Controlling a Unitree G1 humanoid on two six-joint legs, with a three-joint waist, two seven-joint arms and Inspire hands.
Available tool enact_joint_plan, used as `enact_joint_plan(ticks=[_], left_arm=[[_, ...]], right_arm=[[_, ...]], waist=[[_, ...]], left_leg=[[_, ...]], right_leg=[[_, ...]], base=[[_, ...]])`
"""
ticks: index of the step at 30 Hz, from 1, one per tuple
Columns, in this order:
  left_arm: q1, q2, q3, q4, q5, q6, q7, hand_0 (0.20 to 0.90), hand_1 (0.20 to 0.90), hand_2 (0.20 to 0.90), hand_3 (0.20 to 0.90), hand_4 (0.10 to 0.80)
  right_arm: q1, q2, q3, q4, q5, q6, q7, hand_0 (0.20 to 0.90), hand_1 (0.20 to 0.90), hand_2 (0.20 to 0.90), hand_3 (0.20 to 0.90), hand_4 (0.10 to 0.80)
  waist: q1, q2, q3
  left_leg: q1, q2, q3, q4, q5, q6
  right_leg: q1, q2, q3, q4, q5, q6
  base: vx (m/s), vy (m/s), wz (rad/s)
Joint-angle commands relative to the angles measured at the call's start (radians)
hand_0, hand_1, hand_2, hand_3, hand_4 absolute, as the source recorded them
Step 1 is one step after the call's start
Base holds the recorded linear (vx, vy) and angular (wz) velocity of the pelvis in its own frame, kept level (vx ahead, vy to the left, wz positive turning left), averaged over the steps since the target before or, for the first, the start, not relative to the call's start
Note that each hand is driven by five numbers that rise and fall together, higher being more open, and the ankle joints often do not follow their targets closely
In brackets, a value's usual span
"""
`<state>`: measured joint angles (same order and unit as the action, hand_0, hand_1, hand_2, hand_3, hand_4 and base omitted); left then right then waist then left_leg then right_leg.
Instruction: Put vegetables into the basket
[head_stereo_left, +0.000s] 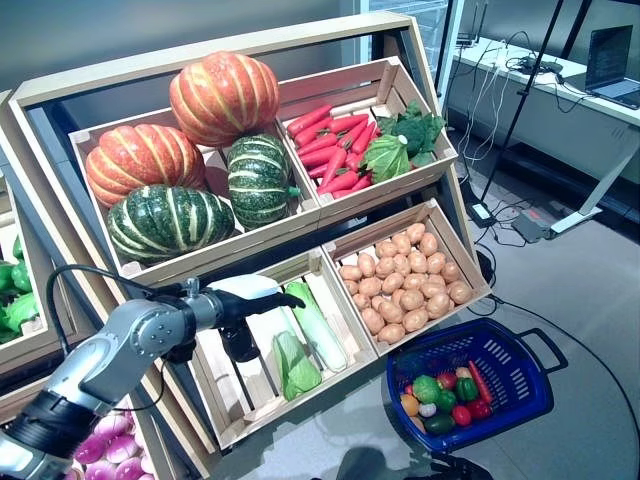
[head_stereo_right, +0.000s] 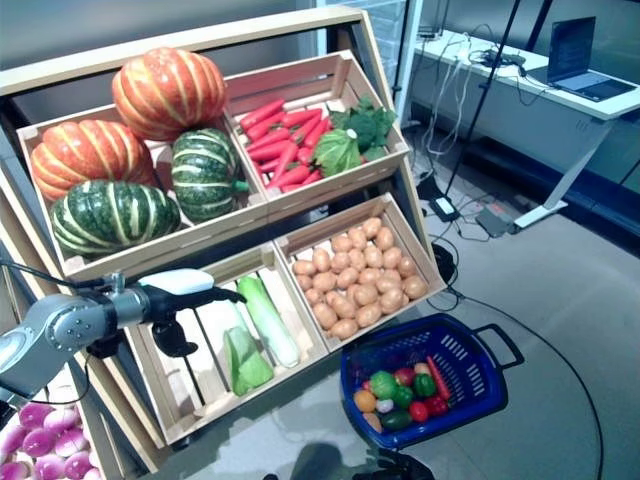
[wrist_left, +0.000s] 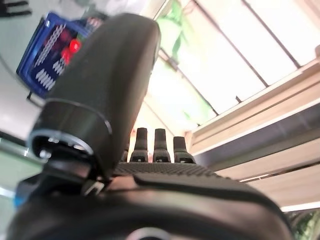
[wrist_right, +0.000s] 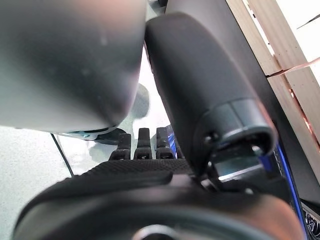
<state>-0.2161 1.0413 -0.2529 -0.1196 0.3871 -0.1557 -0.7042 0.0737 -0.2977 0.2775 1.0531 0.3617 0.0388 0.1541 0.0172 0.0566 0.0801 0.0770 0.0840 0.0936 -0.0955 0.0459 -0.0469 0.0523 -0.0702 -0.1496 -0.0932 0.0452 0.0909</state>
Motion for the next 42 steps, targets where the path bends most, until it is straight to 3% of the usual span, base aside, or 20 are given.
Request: enact_joint_plan(ticks=[1, 5, 9, 16, 20, 22, 24, 30, 35, 42], left_arm=[[-0.242, 0.076, -0.025, -0.036, 0.037, -0.024, -0.051, 0.9, 0.9, 0.9, 0.9, 0.8], [-0.301, 0.08, -0.081, -0.019, -0.006, 0.006, -0.065, 0.9, 0.9, 0.9, 0.9, 0.8], [-0.317, 0.07, -0.104, 0.026, 0.043, -0.04, 0.026, 0.9, 0.9, 0.9, 0.9, 0.8], [-0.409, 0.071, -0.171, 0.175, 0.114, -0.111, 0.353, 0.9, 0.9, 0.9, 0.9, 0.8], [-0.475, 0.057, -0.253, 0.326, 0.177, -0.128, 0.616, 0.9, 0.9, 0.9, 0.9, 0.8], [-0.5, 0.052, -0.282, 0.363, 0.193, -0.135, 0.669, 0.9, 0.9, 0.9, 0.9, 0.8], [-0.515, 0.033, -0.314, 0.436, 0.251, -0.147, 0.799, 0.9, 0.9, 0.9, 0.9, 0.8], [-0.615, -0.041, -0.402, 0.637, 0.307, -0.118, 1.016, 0.9, 0.9, 0.9, 0.9, 0.8], [-0.697, -0.085, -0.441, 0.751, 0.332, -0.076, 1.133, 0.9, 0.9, 0.9, 0.9, 0.8], [-0.811, -0.108, -0.494, 0.872, 0.35, -0.064, 1.157, 0.9, 0.9, 0.9, 0.9, 0.8]], right_arm=[[-0.028, -0.027, 0.007, 0.009, 0.03, -0.047, 0.037, 0.9, 0.9, 0.9, 0.9, 0.8], [-0.041, -0.034, 0.015, 0.021, 0.035, -0.054, 0.046, 0.9, 0.9, 0.9, 0.9, 0.8], [-0.065, -0.047, 0.028, 0.006, 0.07, -0.058, 0.043, 0.9, 0.9, 0.9, 0.9, 0.8], [-0.16, -0.087, 0.042, 0.008, 0.145, -0.085, 0.025, 0.9, 0.9, 0.9, 0.9, 0.8], [-0.215, -0.099, 0.044, 0.005, 0.206, -0.106, 0.013, 0.9, 0.9, 0.9, 0.9, 0.8], [-0.221, -0.099, 0.043, 0.009, 0.214, -0.118, 0.017, 0.9, 0.9, 0.9, 0.9, 0.8], [-0.242, -0.103, 0.049, 0.001, 0.237, -0.132, 0.01, 0.9, 0.9, 0.9, 0.9, 0.8], [-0.304, -0.112, 0.073, 0.003, 0.257, -0.157, 0.006, 0.9, 0.9, 0.9, 0.9, 0.8], [-0.361, -0.128, 0.099, -0.018, 0.272, -0.149, -0.005, 0.9, 0.9, 0.9, 0.9, 0.8], [-0.435, -0.143, 0.111, -0.046, 0.28, -0.127, -0.019, 0.9, 0.9, 0.9, 0.9, 0.8]], waist=[[-0.023, -0.028, -0.001], [-0.028, -0.027, 0.012], [-0.025, -0.023, 0.038], [-0.024, -0.017, 0.134], [-0.026, -0.017, 0.206], [-0.024, -0.019, 0.219], [-0.027, -0.027, 0.253], [-0.042, -0.043, 0.329], [-0.055, -0.055, 0.383], [-0.071, -0.065, 0.428]], left_leg=[[-0.043, -0.005, -0.03, 0.008, -0.024, -0.024], [-0.057, -0.001, -0.026, 0.008, -0.018, -0.027], [-0.088, 0.004, -0.031, 0.008, 0.001, -0.037], [-0.157, 0.015, -0.026, 0.008, 0.025, -0.043], [-0.195, 0.028, -0.027, 0.022, 0.056, -0.052], [-0.207, 0.03, -0.026, 0.033, 0.059, -0.055], [-0.249, 0.036, -0.028, 0.084, 0.056, -0.061], [-0.382, 0.043, -0.031, 0.204, 0.053, -0.069], [-0.482, 0.04, -0.037, 0.292, 0.046, -0.066], [-0.569, 0.03, -0.034, 0.372, 0.027, -0.061]], right_leg=[[0.015, -0.047, -0.029, 0.006, -0.002, 0.048], [0.002, -0.043, -0.028, 0.006, 0.001, 0.046], [-0.018, -0.035, -0.03, 0.006, 0.003, 0.037], [-0.08, -0.022, -0.039, 0.006, 0.016, 0.012], [-0.128, -0.005, -0.04, 0.067, -0.009, -0.009], [-0.136, -0.003, -0.04, 0.082, -0.017, -0.014], [-0.163, 0.001, -0.033, 0.112, -0.028, -0.021], [-0.268, 0.007, -0.02, 0.209, -0.056, -0.043], [-0.36, 0.018, 0.001, 0.292, -0.082, -0.06], [-0.462, 0.018, 0.026, 0.383, -0.104, -0.062]], base=[[-0.001, -0.024, 0.08], [-0.01, -0.03, 0.02], [-0.045, -0.034, -0.01], [-0.151, -0.027, 0.0], [-0.129, -0.027, 0.0], [-0.075, -0.019, -0.04], [-0.125, -0.02, -0.03], [-0.157, 0.007, -0.05], [-0.147, 0.045, -0.07], [-0.1, 0.055, -0.08]])
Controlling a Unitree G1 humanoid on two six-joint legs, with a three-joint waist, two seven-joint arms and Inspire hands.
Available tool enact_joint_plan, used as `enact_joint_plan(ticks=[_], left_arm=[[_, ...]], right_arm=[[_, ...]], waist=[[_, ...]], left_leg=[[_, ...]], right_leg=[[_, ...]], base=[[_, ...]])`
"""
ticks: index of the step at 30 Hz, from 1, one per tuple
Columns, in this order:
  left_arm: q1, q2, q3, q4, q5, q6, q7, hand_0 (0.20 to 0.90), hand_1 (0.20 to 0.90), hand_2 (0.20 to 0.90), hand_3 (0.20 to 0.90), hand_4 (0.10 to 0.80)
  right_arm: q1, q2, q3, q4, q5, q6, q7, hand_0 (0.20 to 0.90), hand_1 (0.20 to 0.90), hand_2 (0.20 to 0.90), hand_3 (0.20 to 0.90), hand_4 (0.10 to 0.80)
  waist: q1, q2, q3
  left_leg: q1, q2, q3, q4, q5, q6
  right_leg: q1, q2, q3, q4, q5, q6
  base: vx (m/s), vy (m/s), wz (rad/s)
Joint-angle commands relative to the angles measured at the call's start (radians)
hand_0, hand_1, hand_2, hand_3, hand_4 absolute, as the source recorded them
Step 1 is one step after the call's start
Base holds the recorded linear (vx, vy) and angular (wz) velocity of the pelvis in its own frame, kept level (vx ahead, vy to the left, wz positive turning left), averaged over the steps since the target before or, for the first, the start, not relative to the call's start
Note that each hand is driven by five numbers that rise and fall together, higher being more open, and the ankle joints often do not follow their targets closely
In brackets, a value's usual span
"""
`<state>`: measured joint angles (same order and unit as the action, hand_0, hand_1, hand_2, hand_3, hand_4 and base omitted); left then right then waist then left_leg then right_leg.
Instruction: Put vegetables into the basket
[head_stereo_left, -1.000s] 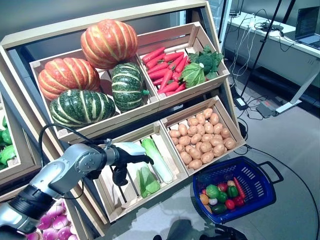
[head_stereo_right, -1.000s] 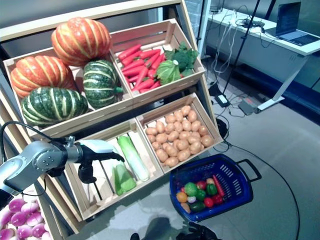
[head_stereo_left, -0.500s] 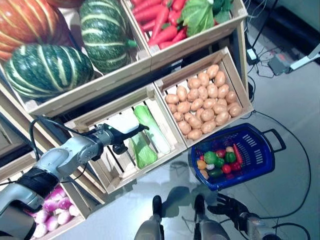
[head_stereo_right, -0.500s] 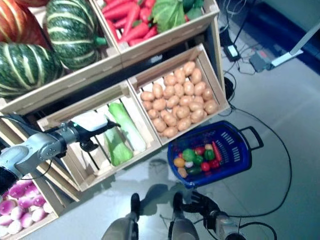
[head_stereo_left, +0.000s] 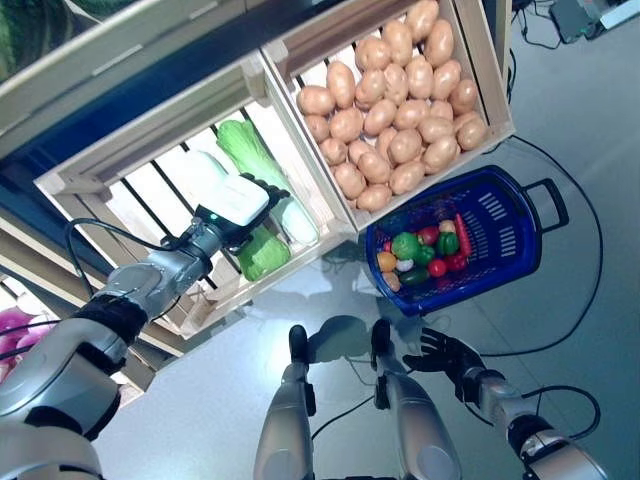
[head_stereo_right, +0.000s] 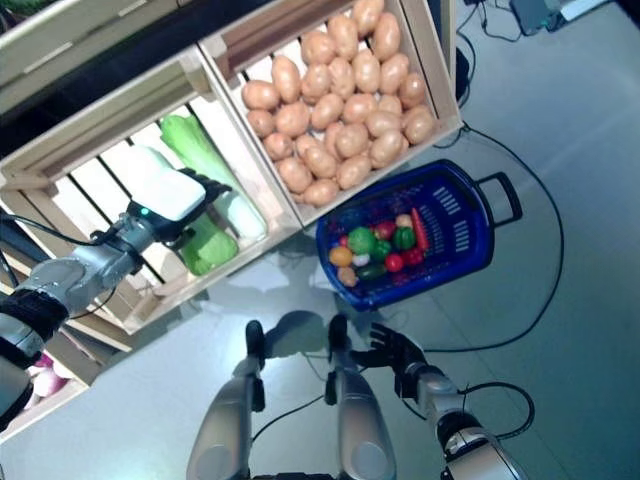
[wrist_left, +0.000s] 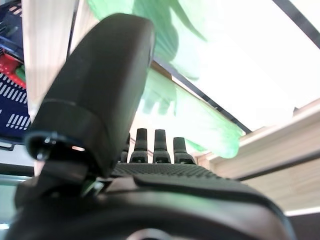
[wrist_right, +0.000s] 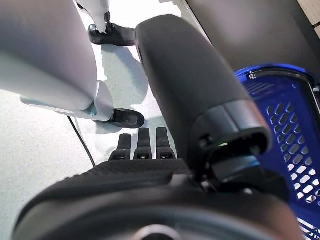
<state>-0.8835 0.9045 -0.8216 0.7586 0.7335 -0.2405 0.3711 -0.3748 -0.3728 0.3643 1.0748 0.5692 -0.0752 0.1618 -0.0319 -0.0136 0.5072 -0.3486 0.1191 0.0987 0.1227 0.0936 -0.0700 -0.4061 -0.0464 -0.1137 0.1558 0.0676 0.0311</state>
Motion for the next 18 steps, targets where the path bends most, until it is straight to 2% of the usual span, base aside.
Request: enact_joint_plan(ticks=[1, 11, 15, 18], left_arm=[[-0.157, 0.028, 0.067, 0.001, 0.009, 0.018, 0.074, 0.9, 0.9, 0.9, 0.9, 0.8], [-0.189, 0.058, 0.013, -0.066, 0.046, -0.026, -0.014, 0.9, 0.9, 0.9, 0.9, 0.8], [-0.2, 0.105, 0.009, -0.134, 0.047, -0.041, -0.045, 0.9, 0.9, 0.9, 0.9, 0.8], [-0.199, 0.17, 0.025, -0.247, 0.041, -0.043, -0.029, 0.9, 0.9, 0.9, 0.9, 0.8]], right_arm=[[0.005, -0.07, 0.024, -0.073, 0.074, -0.009, -0.03, 0.9, 0.9, 0.9, 0.9, 0.8], [-0.033, -0.078, 0.017, -0.095, 0.06, -0.012, -0.033, 0.9, 0.9, 0.9, 0.9, 0.8], [-0.035, -0.087, 0.009, -0.099, 0.061, -0.014, -0.033, 0.9, 0.9, 0.9, 0.9, 0.8], [-0.019, -0.096, -0.007, -0.094, 0.059, -0.024, -0.026, 0.9, 0.9, 0.9, 0.9, 0.8]], waist=[[-0.023, 0.004, 0.007], [-0.027, 0.013, 0.013], [-0.021, 0.018, 0.013], [-0.005, 0.024, 0.013]], left_leg=[[-0.152, -0.007, -0.039, 0.164, -0.024, -0.039], [-0.189, -0.026, -0.024, 0.164, -0.026, -0.043], [-0.198, -0.029, -0.021, 0.16, -0.025, -0.042], [-0.21, -0.033, -0.023, 0.162, -0.026, -0.042]], right_leg=[[-0.011, -0.008, -0.007, 0.142, -0.128, -0.002], [-0.054, -0.032, 0.002, 0.144, -0.126, 0.009], [-0.065, -0.04, -0.003, 0.14, -0.122, 0.011], [-0.077, -0.047, -0.013, 0.141, -0.122, 0.012]], base=[[-0.054, 0.043, -0.03], [-0.02, 0.047, -0.07], [0.0, 0.0, 0.0], [0.0, 0.0, 0.0]])
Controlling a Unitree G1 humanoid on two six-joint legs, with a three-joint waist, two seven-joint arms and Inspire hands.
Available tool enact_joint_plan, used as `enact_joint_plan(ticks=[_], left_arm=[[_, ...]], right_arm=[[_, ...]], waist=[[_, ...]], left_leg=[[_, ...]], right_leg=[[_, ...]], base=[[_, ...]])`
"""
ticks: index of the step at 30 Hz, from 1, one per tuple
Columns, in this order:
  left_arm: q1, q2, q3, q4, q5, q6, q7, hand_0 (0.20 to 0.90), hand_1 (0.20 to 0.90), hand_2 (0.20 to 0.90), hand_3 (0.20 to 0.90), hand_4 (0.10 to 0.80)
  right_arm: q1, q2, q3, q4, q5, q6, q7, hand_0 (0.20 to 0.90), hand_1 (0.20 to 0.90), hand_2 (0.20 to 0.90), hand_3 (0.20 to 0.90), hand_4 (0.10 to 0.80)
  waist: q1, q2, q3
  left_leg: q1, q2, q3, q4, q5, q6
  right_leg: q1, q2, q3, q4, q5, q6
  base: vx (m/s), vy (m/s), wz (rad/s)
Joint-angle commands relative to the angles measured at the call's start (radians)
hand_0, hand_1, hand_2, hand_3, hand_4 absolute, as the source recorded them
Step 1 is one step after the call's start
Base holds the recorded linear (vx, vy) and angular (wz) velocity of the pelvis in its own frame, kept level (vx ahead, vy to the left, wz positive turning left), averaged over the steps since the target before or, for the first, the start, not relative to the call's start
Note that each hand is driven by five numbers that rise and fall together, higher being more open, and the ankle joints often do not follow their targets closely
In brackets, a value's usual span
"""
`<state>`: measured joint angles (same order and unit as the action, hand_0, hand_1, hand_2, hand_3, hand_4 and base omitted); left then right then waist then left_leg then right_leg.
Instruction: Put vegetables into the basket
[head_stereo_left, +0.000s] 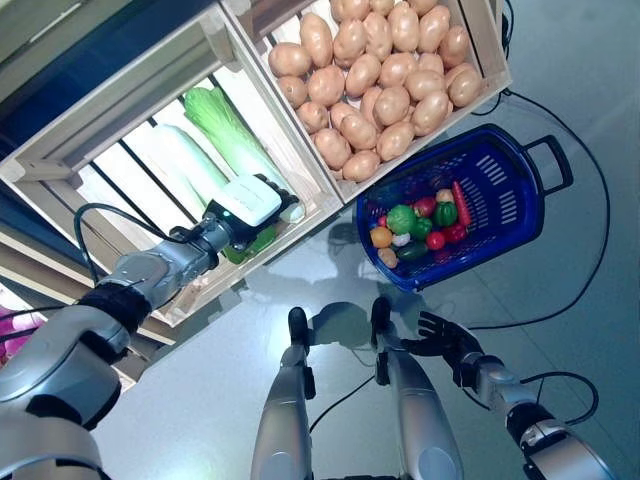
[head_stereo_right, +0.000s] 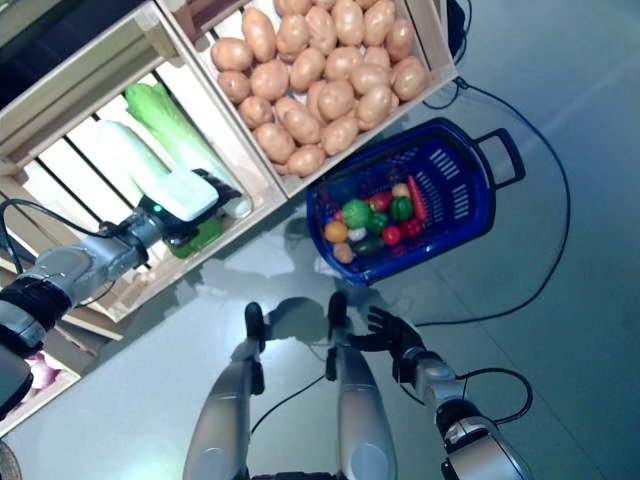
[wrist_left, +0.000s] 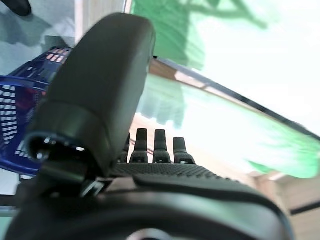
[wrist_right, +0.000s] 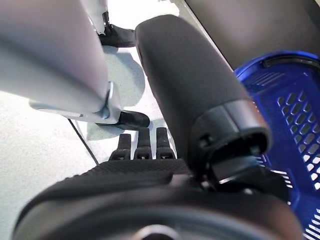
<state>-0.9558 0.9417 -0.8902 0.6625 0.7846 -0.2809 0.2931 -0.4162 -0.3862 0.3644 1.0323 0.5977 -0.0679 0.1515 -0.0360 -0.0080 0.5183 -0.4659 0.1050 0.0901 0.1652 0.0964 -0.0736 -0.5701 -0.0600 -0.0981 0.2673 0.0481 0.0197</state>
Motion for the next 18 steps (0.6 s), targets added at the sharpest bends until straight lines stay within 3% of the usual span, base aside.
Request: enact_joint_plan(ticks=[1, 9, 18], left_arm=[[-0.124, 0.149, 0.102, -0.18, -0.017, 0.001, 0.055, 0.9, 0.9, 0.9, 0.9, 0.8], [-0.049, 0.21, 0.192, -0.29, -0.008, 0.03, 0.048, 0.9, 0.9, 0.9, 0.9, 0.8], [0.028, 0.252, 0.22, -0.292, -0.01, 0.007, 0.014, 0.9, 0.9, 0.9, 0.9, 0.8]], right_arm=[[0.026, -0.084, -0.008, -0.053, 0.03, -0.034, -0.018, 0.9, 0.9, 0.9, 0.9, 0.8], [0.05, -0.083, -0.034, -0.061, 0.05, -0.05, -0.023, 0.9, 0.9, 0.9, 0.9, 0.8], [0.072, -0.085, -0.048, -0.075, 0.049, -0.053, -0.027, 0.9, 0.9, 0.9, 0.9, 0.8]], waist=[[0.003, 0.021, 0.002], [0.035, 0.024, 0.002], [0.045, 0.027, 0.002]], left_leg=[[-0.098, -0.02, -0.015, 0.12, -0.03, -0.038], [-0.14, -0.029, -0.036, 0.145, -0.039, -0.033], [-0.153, -0.025, -0.036, 0.146, -0.038, -0.031]], right_leg=[[0.082, -0.035, -0.031, 0.032, -0.103, 0.023], [0.042, -0.042, -0.048, 0.06, -0.109, 0.025], [0.034, -0.044, -0.056, 0.058, -0.108, 0.026]], base=[[-0.012, -0.019, 0.03], [-0.003, -0.037, 0.09], [0.03, -0.013, 0.03]])
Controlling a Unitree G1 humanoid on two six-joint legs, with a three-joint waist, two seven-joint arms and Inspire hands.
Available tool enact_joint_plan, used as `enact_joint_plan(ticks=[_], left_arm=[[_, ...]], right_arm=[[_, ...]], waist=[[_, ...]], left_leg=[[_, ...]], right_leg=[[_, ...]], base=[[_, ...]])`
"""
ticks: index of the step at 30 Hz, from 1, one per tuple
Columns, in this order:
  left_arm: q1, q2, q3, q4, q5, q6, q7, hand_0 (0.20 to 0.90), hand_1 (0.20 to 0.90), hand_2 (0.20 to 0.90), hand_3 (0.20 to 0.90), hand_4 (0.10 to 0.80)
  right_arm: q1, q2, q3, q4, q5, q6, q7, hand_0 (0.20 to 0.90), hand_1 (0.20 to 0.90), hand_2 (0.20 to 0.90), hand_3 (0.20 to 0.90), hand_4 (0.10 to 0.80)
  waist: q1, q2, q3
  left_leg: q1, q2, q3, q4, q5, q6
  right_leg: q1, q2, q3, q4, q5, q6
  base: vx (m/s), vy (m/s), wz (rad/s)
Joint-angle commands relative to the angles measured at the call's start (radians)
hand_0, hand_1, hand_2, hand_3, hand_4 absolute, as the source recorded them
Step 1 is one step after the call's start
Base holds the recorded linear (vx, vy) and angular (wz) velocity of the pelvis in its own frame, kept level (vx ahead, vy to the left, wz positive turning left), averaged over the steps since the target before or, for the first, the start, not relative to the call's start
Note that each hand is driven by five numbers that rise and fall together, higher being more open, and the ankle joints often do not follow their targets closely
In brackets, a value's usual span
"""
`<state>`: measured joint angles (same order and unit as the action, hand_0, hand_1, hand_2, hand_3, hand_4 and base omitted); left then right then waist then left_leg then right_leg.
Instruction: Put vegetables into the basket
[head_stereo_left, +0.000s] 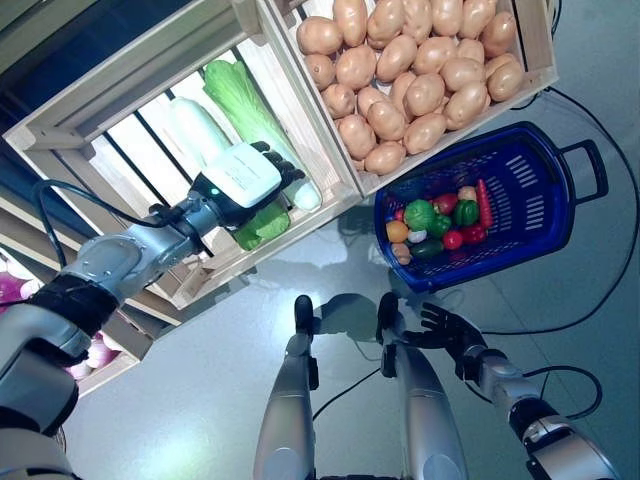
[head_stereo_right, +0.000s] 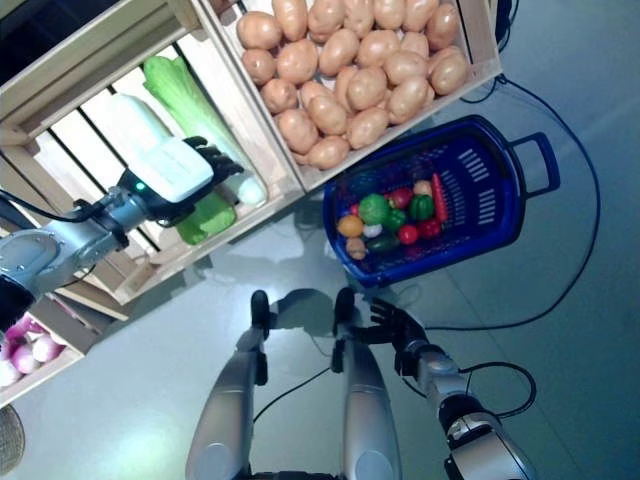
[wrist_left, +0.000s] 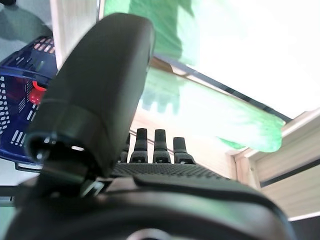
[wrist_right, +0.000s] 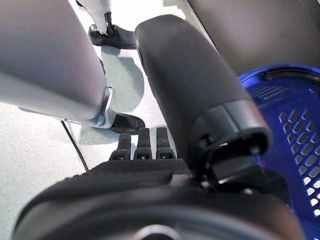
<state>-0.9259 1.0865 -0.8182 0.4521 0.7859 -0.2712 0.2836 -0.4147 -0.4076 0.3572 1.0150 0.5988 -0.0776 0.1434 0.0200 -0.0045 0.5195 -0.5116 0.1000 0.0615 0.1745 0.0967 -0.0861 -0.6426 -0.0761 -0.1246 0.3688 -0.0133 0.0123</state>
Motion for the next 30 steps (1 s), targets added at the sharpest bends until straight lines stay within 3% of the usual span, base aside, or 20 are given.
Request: enact_joint_plan(ticks=[1, 19, 24, 27, 30], left_arm=[[0.006, 0.112, 0.153, -0.091, -0.015, -0.003, 0.011, 0.9, 0.9, 0.9, 0.9, 0.8], [-0.035, 0.128, 0.101, -0.03, -0.004, 0.023, -0.084, 0.9, 0.9, 0.9, 0.9, 0.8], [-0.054, 0.115, 0.094, 0.025, 0.019, 0.056, -0.018, 0.9, 0.9, 0.9, 0.9, 0.8], [-0.056, 0.091, 0.109, 0.08, 0.066, 0.057, 0.132, 0.9, 0.9, 0.9, 0.9, 0.8], [-0.077, 0.071, 0.11, 0.133, 0.079, 0.074, 0.199, 0.9, 0.9, 0.9, 0.9, 0.8]], right_arm=[[0.072, -0.064, -0.041, -0.058, 0.049, -0.041, -0.018, 0.9, 0.9, 0.9, 0.9, 0.8], [0.054, -0.059, -0.033, -0.098, 0.077, -0.052, -0.031, 0.9, 0.9, 0.9, 0.9, 0.8], [0.052, -0.057, -0.029, -0.109, 0.088, -0.053, -0.045, 0.9, 0.9, 0.9, 0.9, 0.8], [0.051, -0.052, -0.024, -0.116, 0.094, -0.056, -0.049, 0.9, 0.9, 0.9, 0.9, 0.8], [0.043, -0.048, -0.016, -0.123, 0.1, -0.06, -0.059, 0.9, 0.9, 0.9, 0.9, 0.8]], waist=[[-0.008, 0.025, 0.0], [-0.013, 0.003, 0.0], [-0.017, -0.01, 0.0], [-0.018, -0.023, 0.0], [-0.021, -0.028, 0.0]], left_leg=[[-0.107, -0.021, -0.008, 0.135, -0.036, -0.02], [-0.17, -0.011, -0.015, 0.181, -0.049, -0.013], [-0.185, -0.004, -0.015, 0.194, -0.053, -0.01], [-0.194, 0.0, -0.016, 0.199, -0.052, -0.01], [-0.204, 0.003, -0.015, 0.201, -0.051, -0.009]], right_leg=[[0.109, -0.029, -0.032, -0.047, -0.045, 0.034], [0.049, -0.025, -0.038, -0.008, -0.048, 0.03], [0.035, -0.018, -0.037, 0.007, -0.055, 0.026], [0.028, -0.013, -0.038, 0.016, -0.057, 0.024], [0.014, -0.01, -0.036, 0.026, -0.059, 0.023]], base=[[0.049, -0.02, 0.01], [0.017, -0.007, 0.03], [0.0, 0.0, 0.0], [0.0, 0.0, 0.0], [0.0, 0.0, 0.0]])
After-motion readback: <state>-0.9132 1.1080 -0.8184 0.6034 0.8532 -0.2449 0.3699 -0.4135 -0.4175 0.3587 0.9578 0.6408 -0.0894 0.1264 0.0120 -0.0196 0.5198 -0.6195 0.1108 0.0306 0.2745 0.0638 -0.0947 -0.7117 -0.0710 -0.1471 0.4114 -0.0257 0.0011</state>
